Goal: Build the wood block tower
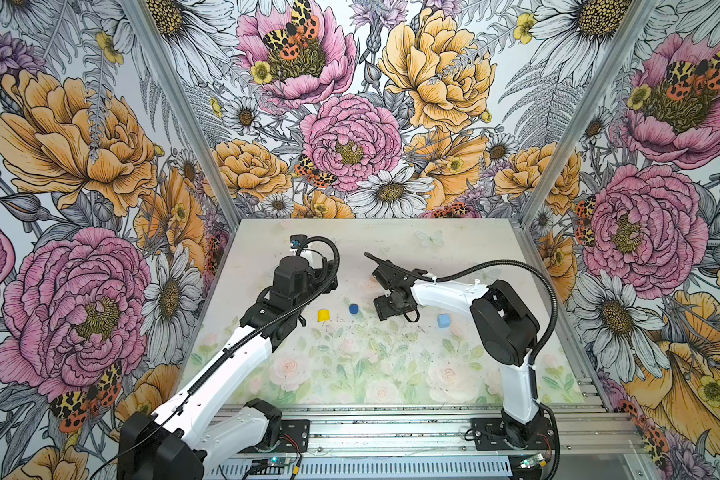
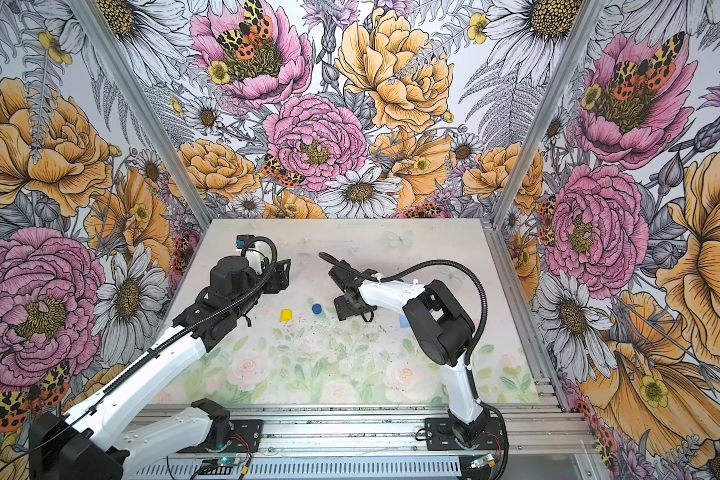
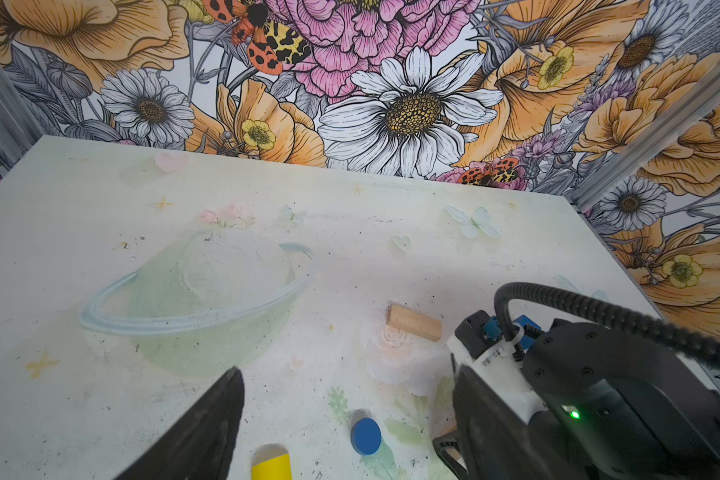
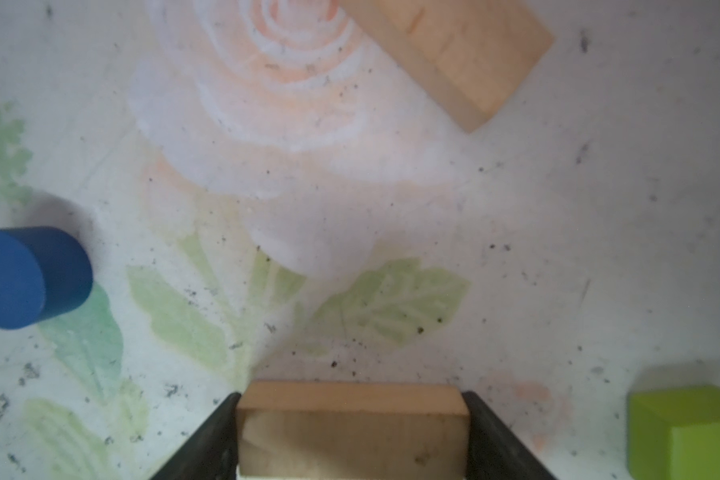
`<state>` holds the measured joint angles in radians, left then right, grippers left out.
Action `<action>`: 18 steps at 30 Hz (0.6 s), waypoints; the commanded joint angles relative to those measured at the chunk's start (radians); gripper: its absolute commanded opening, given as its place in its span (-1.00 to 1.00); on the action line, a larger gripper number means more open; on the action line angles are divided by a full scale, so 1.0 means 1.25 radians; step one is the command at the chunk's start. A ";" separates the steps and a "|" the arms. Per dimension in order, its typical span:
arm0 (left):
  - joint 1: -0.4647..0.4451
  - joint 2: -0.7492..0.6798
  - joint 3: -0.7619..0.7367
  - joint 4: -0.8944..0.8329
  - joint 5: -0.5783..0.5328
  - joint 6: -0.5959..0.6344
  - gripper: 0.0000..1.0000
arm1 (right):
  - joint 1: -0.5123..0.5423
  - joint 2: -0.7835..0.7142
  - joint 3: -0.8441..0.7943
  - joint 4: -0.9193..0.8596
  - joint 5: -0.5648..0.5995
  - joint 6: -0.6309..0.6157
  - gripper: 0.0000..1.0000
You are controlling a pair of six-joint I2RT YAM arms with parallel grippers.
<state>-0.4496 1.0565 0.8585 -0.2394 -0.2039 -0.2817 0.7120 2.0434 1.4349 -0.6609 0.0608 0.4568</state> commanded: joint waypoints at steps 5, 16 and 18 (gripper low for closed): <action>-0.010 -0.021 -0.014 -0.005 -0.022 0.006 0.60 | 0.004 -0.015 -0.041 -0.022 0.012 0.115 0.08; -0.012 -0.048 -0.031 -0.007 -0.031 0.011 0.60 | 0.019 -0.021 -0.061 -0.022 0.020 0.200 0.06; -0.012 -0.053 -0.035 -0.007 -0.033 0.010 0.60 | 0.021 -0.026 -0.069 -0.022 0.020 0.212 0.06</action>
<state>-0.4561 1.0103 0.8352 -0.2447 -0.2188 -0.2817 0.7280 2.0140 1.3884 -0.6422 0.1043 0.6659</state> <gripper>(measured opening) 0.802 0.759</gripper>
